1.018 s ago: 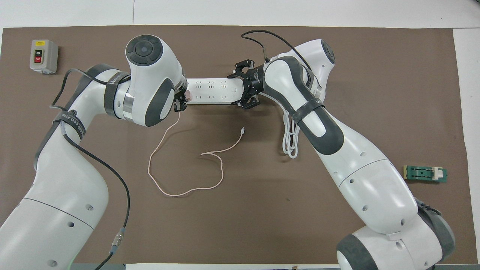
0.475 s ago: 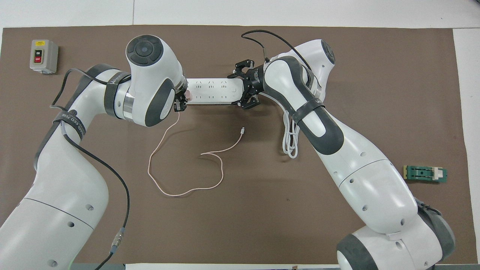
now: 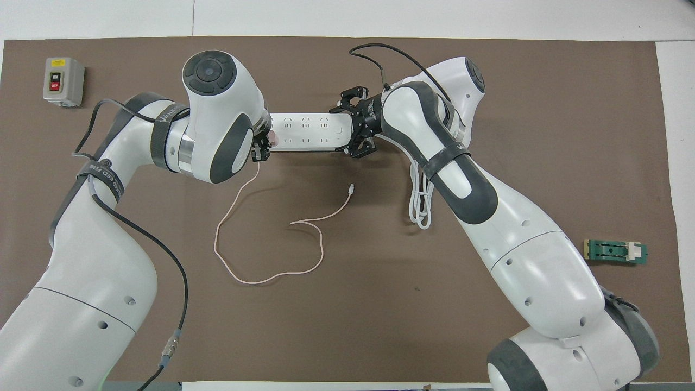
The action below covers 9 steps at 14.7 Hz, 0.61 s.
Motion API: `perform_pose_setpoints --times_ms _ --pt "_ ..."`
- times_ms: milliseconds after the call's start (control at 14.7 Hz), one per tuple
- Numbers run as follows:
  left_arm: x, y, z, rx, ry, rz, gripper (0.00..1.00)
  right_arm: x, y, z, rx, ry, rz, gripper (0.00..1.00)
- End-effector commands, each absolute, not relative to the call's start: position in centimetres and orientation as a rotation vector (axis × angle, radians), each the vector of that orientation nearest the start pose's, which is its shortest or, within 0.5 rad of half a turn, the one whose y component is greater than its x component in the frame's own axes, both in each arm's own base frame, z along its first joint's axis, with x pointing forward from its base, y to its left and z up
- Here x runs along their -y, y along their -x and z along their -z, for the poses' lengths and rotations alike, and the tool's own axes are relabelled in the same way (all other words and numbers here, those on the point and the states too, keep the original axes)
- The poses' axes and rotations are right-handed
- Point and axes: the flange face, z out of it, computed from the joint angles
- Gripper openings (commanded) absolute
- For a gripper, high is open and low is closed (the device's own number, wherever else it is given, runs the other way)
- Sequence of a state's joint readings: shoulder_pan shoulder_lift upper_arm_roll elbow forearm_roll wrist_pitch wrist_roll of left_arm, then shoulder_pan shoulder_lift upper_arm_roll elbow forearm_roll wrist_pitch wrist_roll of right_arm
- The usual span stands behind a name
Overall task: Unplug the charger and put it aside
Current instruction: 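Hold the strip with the right gripper and pull the charger out with the left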
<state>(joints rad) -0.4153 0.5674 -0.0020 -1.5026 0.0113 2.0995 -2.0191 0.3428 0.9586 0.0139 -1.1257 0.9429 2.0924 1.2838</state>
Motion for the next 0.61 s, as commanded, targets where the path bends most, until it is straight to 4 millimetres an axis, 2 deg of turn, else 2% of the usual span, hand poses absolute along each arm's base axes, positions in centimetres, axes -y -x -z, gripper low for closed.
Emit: perform_pose_setpoints --times_ms 0,271,543 --pt "27.9 -65.2 -35.7 -2.242 -2.16 -0.063 0.0 -30.9 -72.2 -23.6 -1.597 1.868 -0.714 0.51" --pt "26.8 -64.9 -40.1 -2.229 -2.165 -0.072 0.0 -30.8 -72.2 -23.6 -1.6 1.868 -0.712 0.51" --pt "25.5 -65.0 -41.6 -2.221 -2.185 -0.069 0.0 -30.9 -72.2 -23.6 -1.597 1.869 -0.713 0.51"
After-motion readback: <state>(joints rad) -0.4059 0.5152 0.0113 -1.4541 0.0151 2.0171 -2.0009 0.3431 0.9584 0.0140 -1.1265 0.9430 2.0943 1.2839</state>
